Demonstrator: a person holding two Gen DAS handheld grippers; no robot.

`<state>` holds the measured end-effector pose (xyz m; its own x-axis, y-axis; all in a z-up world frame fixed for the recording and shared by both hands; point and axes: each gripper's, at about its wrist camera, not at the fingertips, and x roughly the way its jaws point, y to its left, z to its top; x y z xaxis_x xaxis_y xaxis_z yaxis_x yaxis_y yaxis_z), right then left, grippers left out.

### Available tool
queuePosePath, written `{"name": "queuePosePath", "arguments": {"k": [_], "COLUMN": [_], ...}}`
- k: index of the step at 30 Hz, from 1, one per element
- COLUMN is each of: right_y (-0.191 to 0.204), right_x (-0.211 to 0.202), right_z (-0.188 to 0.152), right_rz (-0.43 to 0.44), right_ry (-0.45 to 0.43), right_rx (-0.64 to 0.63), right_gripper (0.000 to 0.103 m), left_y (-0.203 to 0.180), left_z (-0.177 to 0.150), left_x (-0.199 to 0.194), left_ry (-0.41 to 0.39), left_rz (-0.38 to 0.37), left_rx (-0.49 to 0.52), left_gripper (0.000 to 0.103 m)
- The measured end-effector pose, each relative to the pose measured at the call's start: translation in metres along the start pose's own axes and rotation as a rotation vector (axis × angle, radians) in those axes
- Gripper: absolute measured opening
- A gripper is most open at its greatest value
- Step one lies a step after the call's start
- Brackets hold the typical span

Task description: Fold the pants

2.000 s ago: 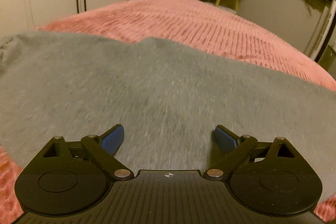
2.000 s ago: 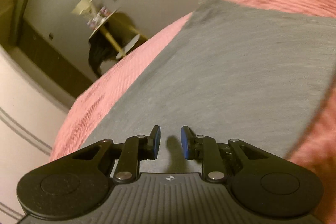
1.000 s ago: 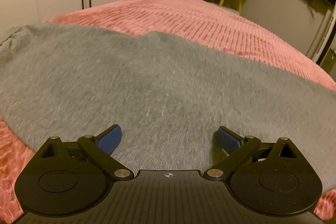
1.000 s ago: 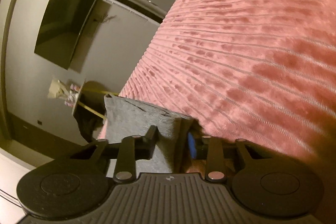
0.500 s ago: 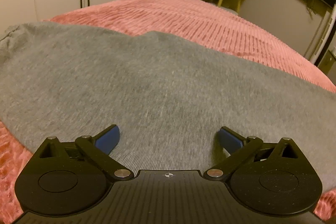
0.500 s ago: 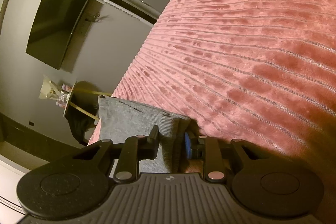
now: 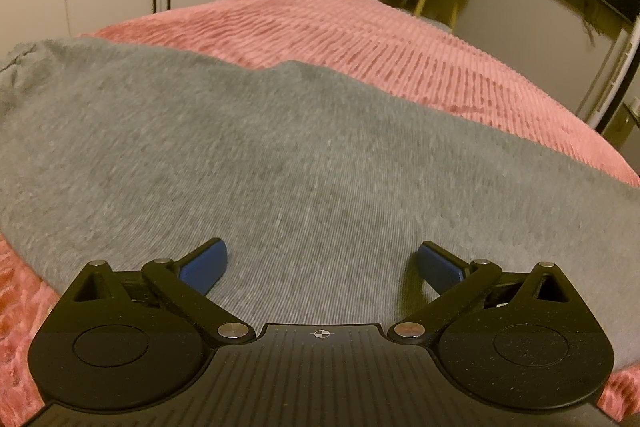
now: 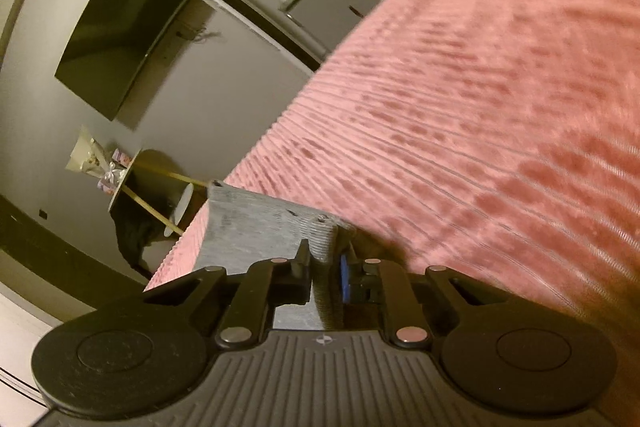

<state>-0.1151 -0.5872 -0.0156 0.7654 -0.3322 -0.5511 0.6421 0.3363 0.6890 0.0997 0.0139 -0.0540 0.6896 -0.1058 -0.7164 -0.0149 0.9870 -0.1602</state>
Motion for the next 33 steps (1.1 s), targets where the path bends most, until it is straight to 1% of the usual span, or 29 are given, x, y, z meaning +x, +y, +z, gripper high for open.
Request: {"name": "queuePosePath", "arguments": {"k": [3,6,8,11,13,15,17,19,20,22,23,24,25,26,28,29,33], "right_y": [0.025,0.065,0.099,0.149,0.175,0.195,0.206,0.211,0.211,0.214,0.214,0.212,0.209,0.205,0.194,0.187,0.145], "right_x": [-0.01,-0.02,-0.028,-0.038,-0.043,-0.045,-0.044,-0.04,-0.037,-0.03,-0.028,-0.029,-0.031,-0.034,-0.038,-0.038,-0.041], "right_z": [-0.001,-0.01,-0.024,-0.06,-0.092,-0.129,-0.165,-0.203,-0.218,-0.235,-0.237,-0.232,-0.225,-0.215,-0.195,-0.186,-0.155], "right_rz": [0.052,0.127,0.194,0.308,0.366,0.413,0.431,0.428,0.412,0.351,0.329,0.337,0.35,0.354,0.343,0.32,0.195], "right_ry": [-0.015,-0.01,0.004,0.073,0.147,0.247,0.346,0.474,0.532,0.649,0.684,0.682,0.664,0.64,0.579,0.549,0.452], "right_rx": [-0.045,-0.137,-0.221,-0.357,-0.449,-0.538,-0.621,-0.711,-0.746,-0.801,-0.793,-0.768,-0.734,-0.692,-0.616,-0.585,-0.459], "right_gripper": [0.012,0.011,0.011,0.011,0.012,0.012,0.012,0.012,0.013,0.021,0.025,0.03,0.04,0.045,0.045,0.045,0.045], "left_y": [0.001,0.003,0.005,0.009,0.012,0.015,0.015,0.015,0.015,0.014,0.014,0.014,0.013,0.013,0.011,0.01,0.004], "left_z": [0.001,0.002,0.002,0.003,0.004,0.005,0.005,0.005,0.005,0.005,0.005,0.005,0.005,0.006,0.006,0.007,0.011], "left_x": [-0.001,-0.001,-0.002,-0.004,-0.006,-0.006,-0.007,-0.007,-0.008,-0.007,-0.007,-0.007,-0.007,-0.006,-0.005,-0.004,0.002], "left_ry": [-0.001,-0.002,-0.003,-0.003,-0.003,-0.004,-0.004,-0.005,-0.004,-0.003,-0.003,-0.003,-0.002,-0.001,0.006,0.018,0.097], "left_rz": [-0.009,-0.022,-0.031,-0.051,-0.065,-0.077,-0.086,-0.099,-0.106,-0.127,-0.137,-0.149,-0.165,-0.182,-0.229,-0.259,-0.444], "left_rx": [-0.013,-0.031,-0.042,-0.064,-0.085,-0.102,-0.107,-0.102,-0.099,-0.098,-0.099,-0.099,-0.098,-0.1,-0.111,-0.118,-0.142], "left_gripper": [0.103,0.103,0.103,0.103,0.103,0.103,0.103,0.103,0.103,0.103,0.103,0.103,0.103,0.103,0.103,0.103,0.103]}}
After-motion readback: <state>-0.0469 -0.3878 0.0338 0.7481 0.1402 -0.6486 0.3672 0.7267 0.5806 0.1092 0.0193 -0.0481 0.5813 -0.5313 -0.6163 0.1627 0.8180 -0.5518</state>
